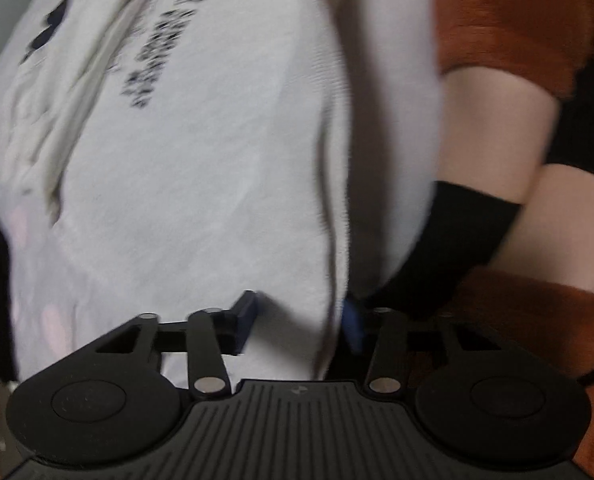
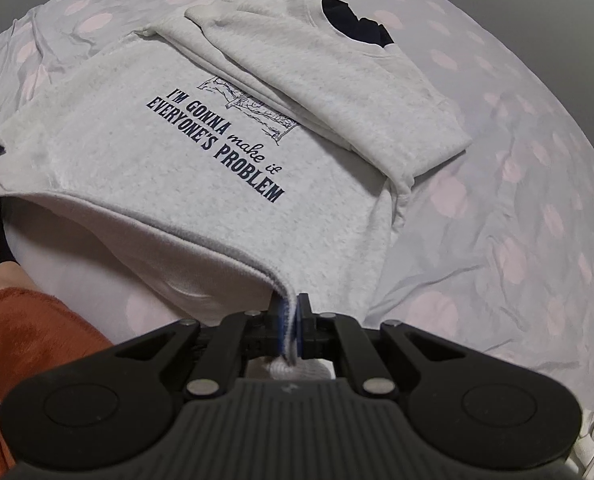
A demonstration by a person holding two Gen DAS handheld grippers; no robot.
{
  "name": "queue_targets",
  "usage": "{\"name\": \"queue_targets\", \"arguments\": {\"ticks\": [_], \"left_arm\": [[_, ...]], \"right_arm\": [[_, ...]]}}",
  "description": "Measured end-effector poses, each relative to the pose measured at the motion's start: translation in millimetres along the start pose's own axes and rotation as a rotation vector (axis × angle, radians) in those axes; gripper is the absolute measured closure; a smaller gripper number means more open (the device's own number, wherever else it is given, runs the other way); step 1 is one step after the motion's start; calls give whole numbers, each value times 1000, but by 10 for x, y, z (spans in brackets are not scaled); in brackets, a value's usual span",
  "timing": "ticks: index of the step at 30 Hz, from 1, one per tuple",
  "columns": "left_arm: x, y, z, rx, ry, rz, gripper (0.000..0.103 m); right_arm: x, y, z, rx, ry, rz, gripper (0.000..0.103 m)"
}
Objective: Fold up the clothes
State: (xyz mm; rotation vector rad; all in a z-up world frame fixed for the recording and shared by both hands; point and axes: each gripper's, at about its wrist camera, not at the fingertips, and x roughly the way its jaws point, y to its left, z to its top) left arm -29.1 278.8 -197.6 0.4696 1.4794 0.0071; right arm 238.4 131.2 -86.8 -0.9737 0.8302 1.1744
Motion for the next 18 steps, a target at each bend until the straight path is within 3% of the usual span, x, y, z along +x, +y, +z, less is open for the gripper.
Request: {"name": "queue_targets", "arguments": {"ticks": [1,4,10,18], "left_arm": [[-22,47,-31,-38,-15,8,79],[-178,182,-158,-167,-83,67,92],[-757,321,-382,-346,-273,192,94],[-1454,284,-338,-407,-451,392,94]], "right_arm": [[-45,12,-36,3,-9,-2,97],[-203,64,-164,13,-45,-14,97],[-689,245,-499,64,-171,-95,97],[-1318,478,-701,121,-358,-283,98]]}}
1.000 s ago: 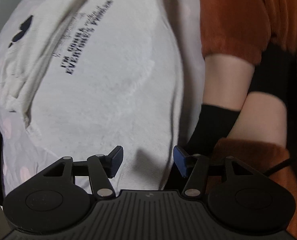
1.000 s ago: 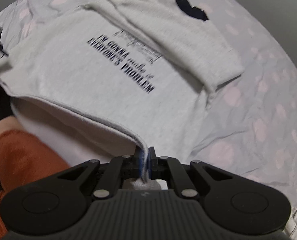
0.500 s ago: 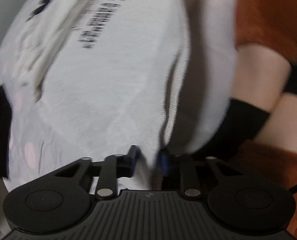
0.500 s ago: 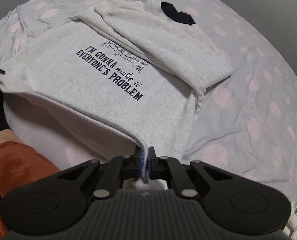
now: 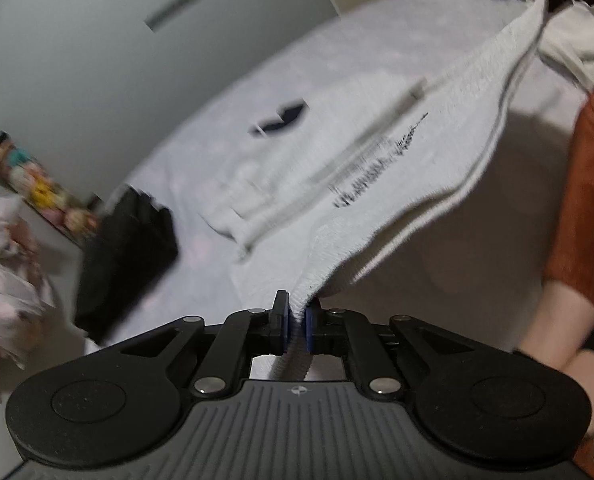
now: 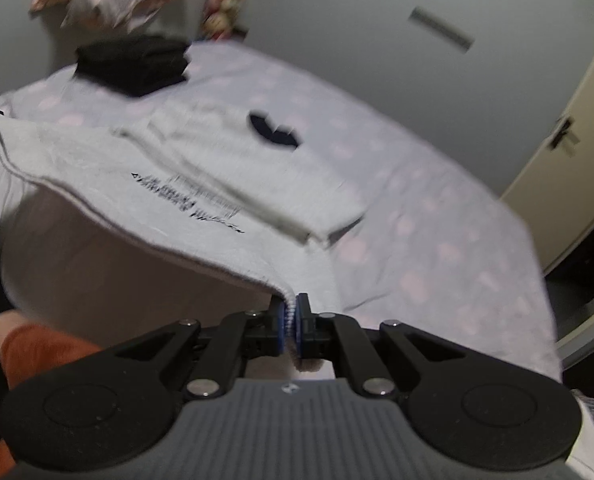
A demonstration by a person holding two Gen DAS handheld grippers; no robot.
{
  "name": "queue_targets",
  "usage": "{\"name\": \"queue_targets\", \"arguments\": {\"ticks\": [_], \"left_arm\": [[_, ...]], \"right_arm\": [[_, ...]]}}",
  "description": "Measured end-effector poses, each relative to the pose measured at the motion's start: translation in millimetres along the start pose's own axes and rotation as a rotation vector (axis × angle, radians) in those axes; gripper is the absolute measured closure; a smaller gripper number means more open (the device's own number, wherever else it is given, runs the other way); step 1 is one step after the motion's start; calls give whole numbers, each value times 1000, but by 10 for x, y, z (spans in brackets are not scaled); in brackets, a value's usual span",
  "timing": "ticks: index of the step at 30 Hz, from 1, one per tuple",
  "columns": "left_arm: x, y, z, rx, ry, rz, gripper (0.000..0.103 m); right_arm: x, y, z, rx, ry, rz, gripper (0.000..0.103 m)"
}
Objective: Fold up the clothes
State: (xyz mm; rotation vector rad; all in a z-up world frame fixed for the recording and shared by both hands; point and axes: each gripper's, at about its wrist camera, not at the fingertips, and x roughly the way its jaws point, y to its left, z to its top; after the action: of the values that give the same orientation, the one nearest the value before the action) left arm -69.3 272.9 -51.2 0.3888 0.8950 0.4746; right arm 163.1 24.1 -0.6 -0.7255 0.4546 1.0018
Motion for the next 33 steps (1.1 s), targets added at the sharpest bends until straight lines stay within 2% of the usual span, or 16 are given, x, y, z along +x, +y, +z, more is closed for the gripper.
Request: {"name": "queue_targets", "arguments": {"ticks": [4,8,13,17,23,33], "left_arm": [[-293,80,116,-19,-53,49,95],[-549,172,163,-33,-94,59,95],[-858,157,125,-17,-110,53,95],[-854,134,111,9,-98,54,95],[-562,174,317,42,-70,84,95],[295,575,910,67,-7,126,95]], "right_arm": [[-263,-8,80,16,-61,-49,98],[-599,-14,96,15,-103,-65,98],[-1055,92,7,-8,-143,-72,98],[-1196,162,-46,-23,-161,-82,98],[-918,110,84,-22,-139,-127,98],[159,-297,752,-9,-131,-189,98]]}}
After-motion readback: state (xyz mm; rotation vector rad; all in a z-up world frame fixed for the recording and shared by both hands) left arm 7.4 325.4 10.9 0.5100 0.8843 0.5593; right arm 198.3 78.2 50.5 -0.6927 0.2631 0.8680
